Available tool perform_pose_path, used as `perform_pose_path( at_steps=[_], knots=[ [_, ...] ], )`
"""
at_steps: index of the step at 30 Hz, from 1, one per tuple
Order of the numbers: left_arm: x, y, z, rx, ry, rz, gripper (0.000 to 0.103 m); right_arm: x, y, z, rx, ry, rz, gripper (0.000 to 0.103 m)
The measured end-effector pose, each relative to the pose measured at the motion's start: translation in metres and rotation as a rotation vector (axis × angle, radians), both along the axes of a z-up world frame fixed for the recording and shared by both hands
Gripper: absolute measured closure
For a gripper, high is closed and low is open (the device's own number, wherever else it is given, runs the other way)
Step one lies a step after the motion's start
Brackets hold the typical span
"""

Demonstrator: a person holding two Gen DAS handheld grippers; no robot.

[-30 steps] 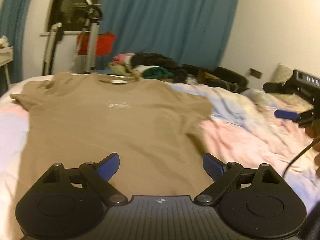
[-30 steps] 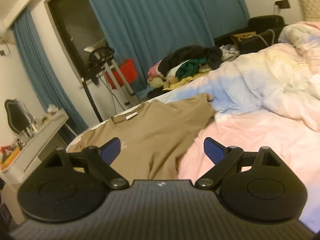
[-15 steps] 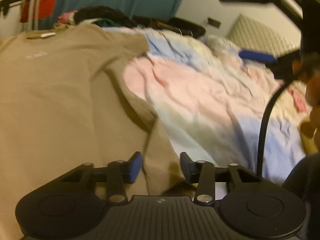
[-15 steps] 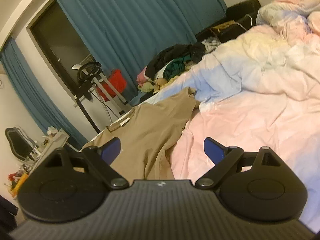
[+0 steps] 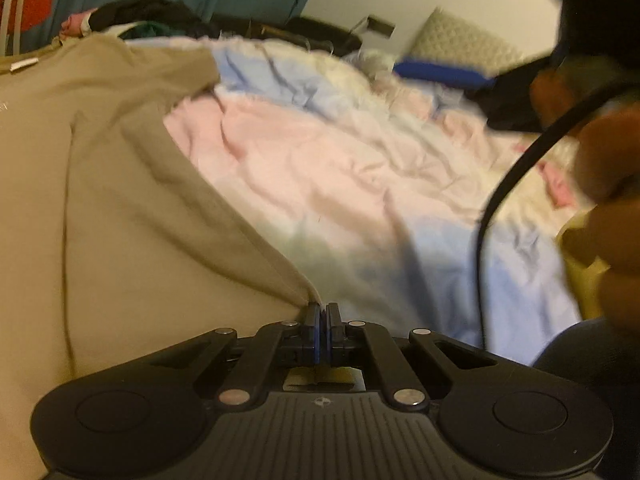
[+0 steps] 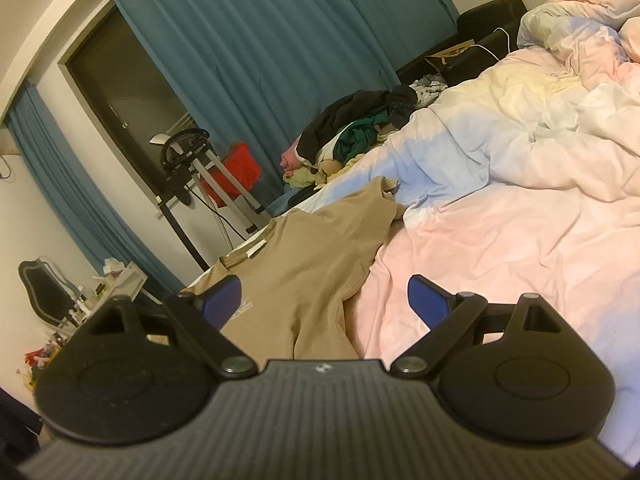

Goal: Fold clothes

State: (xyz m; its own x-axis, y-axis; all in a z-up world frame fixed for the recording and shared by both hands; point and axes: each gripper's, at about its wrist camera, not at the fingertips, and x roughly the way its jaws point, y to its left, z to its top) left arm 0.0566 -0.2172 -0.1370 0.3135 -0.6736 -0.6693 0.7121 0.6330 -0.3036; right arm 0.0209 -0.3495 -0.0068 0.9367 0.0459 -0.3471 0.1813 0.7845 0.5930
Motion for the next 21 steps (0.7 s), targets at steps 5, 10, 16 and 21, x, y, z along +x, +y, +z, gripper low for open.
perform_pose_path(
  at_steps=[5,10,16,21],
  knots=[
    [0.003,0.011,0.002,-0.009,0.02,0.018,0.079,0.003,0.0,-0.002,0.014,-0.018,0.024,0.011],
    [0.009,0.045,0.035,0.013,-0.079,0.146,0.025,0.004,0.003,0.0,0.016,-0.08,0.045,0.011],
    [0.03,0.103,0.08,0.022,-0.22,0.346,0.014,0.006,0.02,0.009,-0.039,-0.126,0.06,0.011],
    [0.038,0.146,0.112,-0.021,-0.228,0.492,0.012,0.006,0.042,0.023,-0.074,-0.168,0.075,0.011]
  ],
)
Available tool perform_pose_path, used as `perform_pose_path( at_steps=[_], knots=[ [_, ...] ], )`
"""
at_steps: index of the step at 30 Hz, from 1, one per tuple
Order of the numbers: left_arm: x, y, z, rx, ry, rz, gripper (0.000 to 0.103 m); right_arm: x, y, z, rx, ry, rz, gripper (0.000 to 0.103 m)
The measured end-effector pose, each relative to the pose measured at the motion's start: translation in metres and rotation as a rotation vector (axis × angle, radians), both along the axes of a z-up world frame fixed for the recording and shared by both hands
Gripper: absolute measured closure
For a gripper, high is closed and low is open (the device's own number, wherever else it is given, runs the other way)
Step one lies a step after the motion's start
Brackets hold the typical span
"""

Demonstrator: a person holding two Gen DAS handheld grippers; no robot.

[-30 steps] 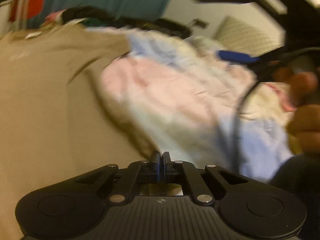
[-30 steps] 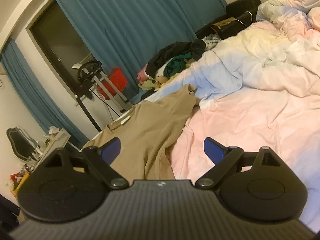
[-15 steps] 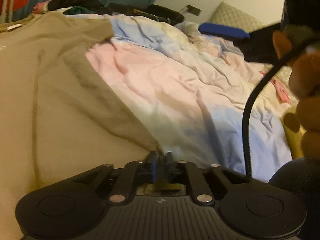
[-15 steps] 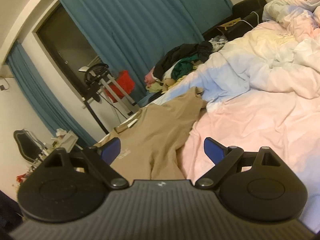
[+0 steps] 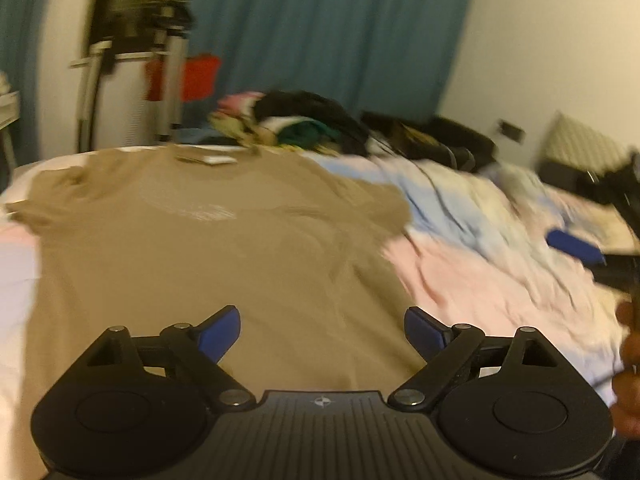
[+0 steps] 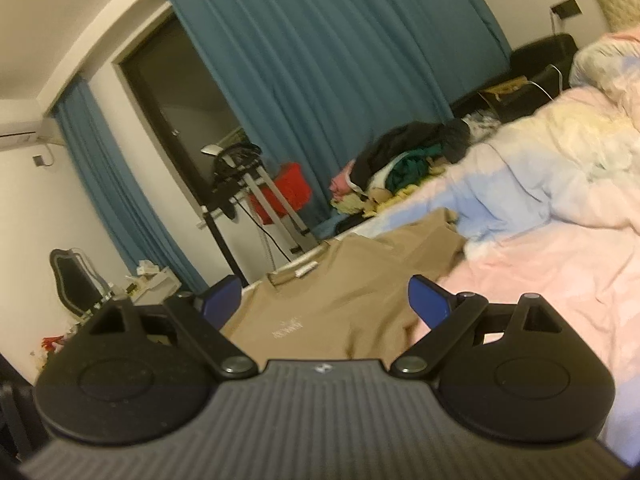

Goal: Fold clothes

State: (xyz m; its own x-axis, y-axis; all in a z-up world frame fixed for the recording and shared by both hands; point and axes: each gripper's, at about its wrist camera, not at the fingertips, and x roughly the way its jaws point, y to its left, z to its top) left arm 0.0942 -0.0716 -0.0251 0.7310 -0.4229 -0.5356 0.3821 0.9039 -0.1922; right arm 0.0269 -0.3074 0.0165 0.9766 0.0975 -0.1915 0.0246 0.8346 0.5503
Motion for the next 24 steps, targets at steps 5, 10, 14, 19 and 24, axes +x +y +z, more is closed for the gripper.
perform_pose_path(
  at_steps=[5,10,14,19,24],
  knots=[
    [-0.003,0.02,0.031,-0.036,-0.024,0.087,0.011,0.001,0.017,0.02,-0.002,-0.04,-0.054,0.011],
    [-0.015,0.022,0.055,-0.028,-0.076,0.132,0.007,0.026,0.025,0.042,0.014,0.001,-0.093,0.011],
    [-0.017,0.026,0.06,-0.082,-0.068,0.196,0.006,0.048,0.025,0.049,0.04,0.007,-0.108,0.011],
    [-0.019,0.032,0.044,-0.029,-0.143,0.221,0.004,0.069,0.02,0.026,-0.015,0.043,-0.101,0.011],
    [-0.007,0.046,0.009,0.02,-0.12,0.242,0.003,0.092,0.007,-0.023,0.021,0.073,-0.068,0.011]
  ],
)
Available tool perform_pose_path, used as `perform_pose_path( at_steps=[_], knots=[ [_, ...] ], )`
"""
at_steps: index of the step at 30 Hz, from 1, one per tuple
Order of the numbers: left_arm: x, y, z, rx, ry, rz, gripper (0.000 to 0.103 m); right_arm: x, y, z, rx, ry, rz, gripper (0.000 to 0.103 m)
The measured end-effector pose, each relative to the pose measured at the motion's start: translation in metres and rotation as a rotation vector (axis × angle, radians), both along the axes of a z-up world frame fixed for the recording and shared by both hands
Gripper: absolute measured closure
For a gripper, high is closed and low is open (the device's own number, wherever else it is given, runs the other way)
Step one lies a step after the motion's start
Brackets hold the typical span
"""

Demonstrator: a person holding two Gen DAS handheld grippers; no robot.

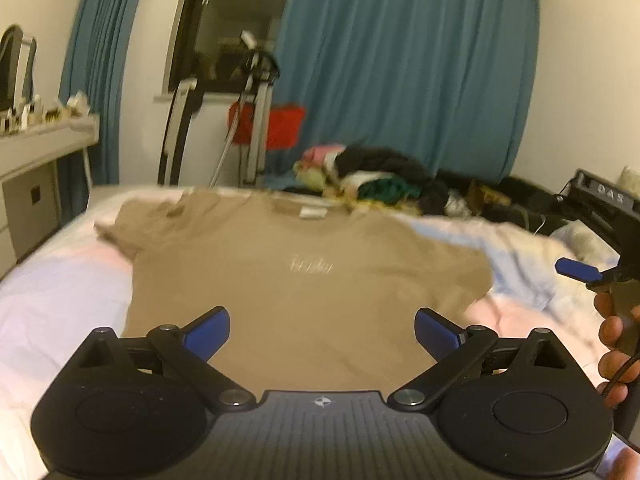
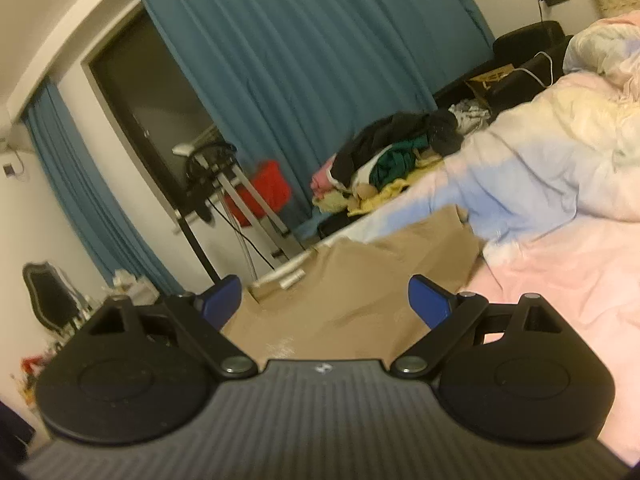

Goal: Fold clothes

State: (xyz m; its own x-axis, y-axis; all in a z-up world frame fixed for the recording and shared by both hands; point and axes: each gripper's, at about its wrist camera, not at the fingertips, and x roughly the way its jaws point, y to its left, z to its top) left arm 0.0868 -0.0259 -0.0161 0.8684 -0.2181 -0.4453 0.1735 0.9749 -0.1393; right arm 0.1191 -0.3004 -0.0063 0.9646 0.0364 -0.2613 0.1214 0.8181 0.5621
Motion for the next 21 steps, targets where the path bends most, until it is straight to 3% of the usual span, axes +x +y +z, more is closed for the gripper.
perform_pose_path(
  at_steps=[6,11,18,21],
  knots=[
    [0.014,0.01,-0.005,-0.034,0.011,0.033,0.002,0.028,-0.026,-0.069,0.109,0.05,-0.007,0.011],
    [0.024,0.008,-0.009,-0.016,0.01,0.028,0.001,0.057,-0.051,-0.097,0.208,0.053,-0.049,0.011],
    [0.049,0.01,-0.024,-0.047,0.11,0.028,0.001,0.111,-0.097,-0.132,0.424,0.044,-0.093,0.011],
    [0.059,0.009,-0.027,-0.014,0.149,0.052,0.001,0.139,-0.108,-0.146,0.451,0.049,-0.079,0.01]
  ],
)
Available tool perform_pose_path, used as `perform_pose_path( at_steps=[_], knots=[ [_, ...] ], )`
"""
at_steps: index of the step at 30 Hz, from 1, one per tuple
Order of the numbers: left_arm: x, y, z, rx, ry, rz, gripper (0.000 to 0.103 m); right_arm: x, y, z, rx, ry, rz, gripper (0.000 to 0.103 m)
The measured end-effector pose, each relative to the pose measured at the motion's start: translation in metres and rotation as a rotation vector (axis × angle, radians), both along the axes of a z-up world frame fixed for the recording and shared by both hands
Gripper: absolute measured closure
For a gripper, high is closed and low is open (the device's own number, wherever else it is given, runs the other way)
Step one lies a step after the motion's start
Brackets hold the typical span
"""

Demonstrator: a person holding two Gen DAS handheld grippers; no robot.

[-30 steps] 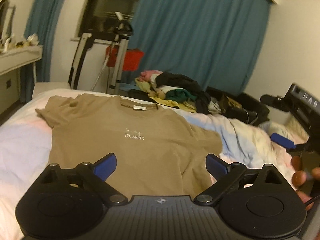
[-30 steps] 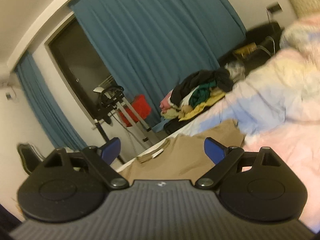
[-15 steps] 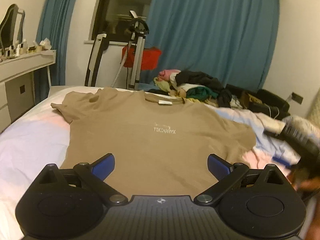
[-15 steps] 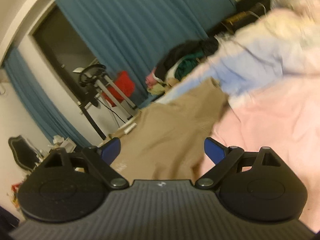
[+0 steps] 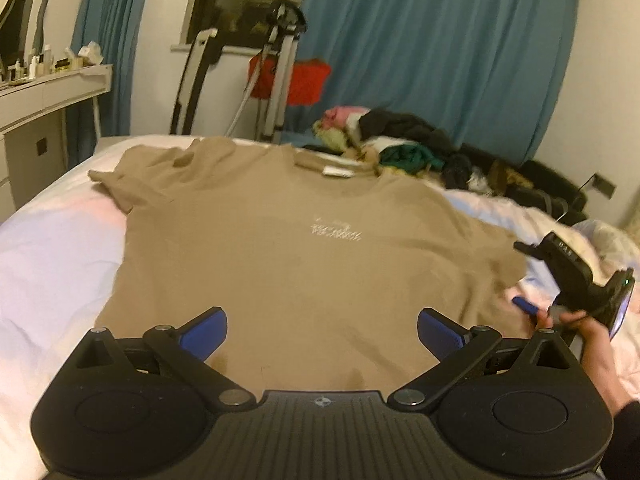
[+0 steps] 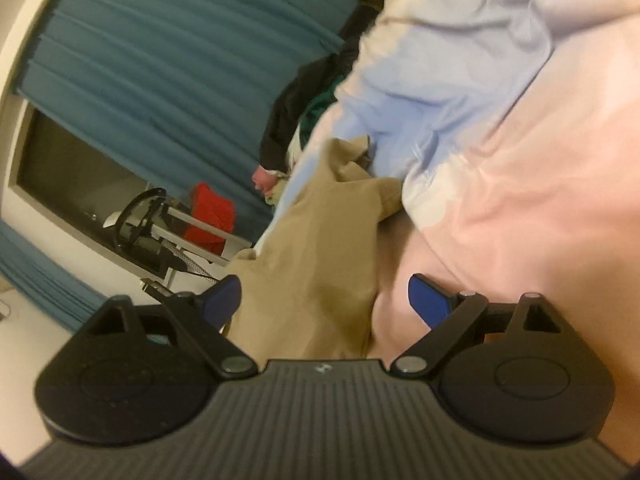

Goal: Fold clothes

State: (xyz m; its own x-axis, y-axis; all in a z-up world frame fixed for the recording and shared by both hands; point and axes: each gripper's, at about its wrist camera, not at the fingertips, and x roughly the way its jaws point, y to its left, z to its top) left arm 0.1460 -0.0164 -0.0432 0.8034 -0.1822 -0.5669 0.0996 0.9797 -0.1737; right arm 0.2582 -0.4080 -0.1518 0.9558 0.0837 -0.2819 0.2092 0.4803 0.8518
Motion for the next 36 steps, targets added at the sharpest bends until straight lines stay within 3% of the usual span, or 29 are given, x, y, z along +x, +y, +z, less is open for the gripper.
perform_pose_path(
  at_steps=[4,8,12,18,27,32,36],
  knots=[
    [0.008,-0.006,0.007,0.067,0.045,0.039,0.001,0.035,-0.006,-0.003,-0.062,-0.027,0.019,0.009],
    [0.014,-0.018,0.028,0.1,0.168,0.09,0.001,0.069,-0.006,0.003,-0.171,-0.035,-0.001,0.01],
    [0.012,-0.035,0.06,0.126,0.192,0.06,0.0,0.09,0.002,0.005,-0.294,-0.011,-0.018,0.023],
    [0.024,-0.066,0.065,0.18,0.376,0.036,0.001,0.094,-0.002,-0.002,-0.28,-0.047,-0.03,0.023],
    [0.009,-0.089,0.069,0.263,0.317,0.101,0.001,0.092,-0.009,-0.005,-0.229,-0.088,-0.038,0.026],
    [0.003,-0.093,0.075,0.269,0.224,0.154,0.0,0.097,-0.011,-0.002,-0.232,-0.079,-0.014,0.023],
    [0.007,-0.089,0.056,0.22,0.248,0.12,0.0,0.103,-0.013,0.003,-0.241,-0.076,0.006,0.023]
  ],
)
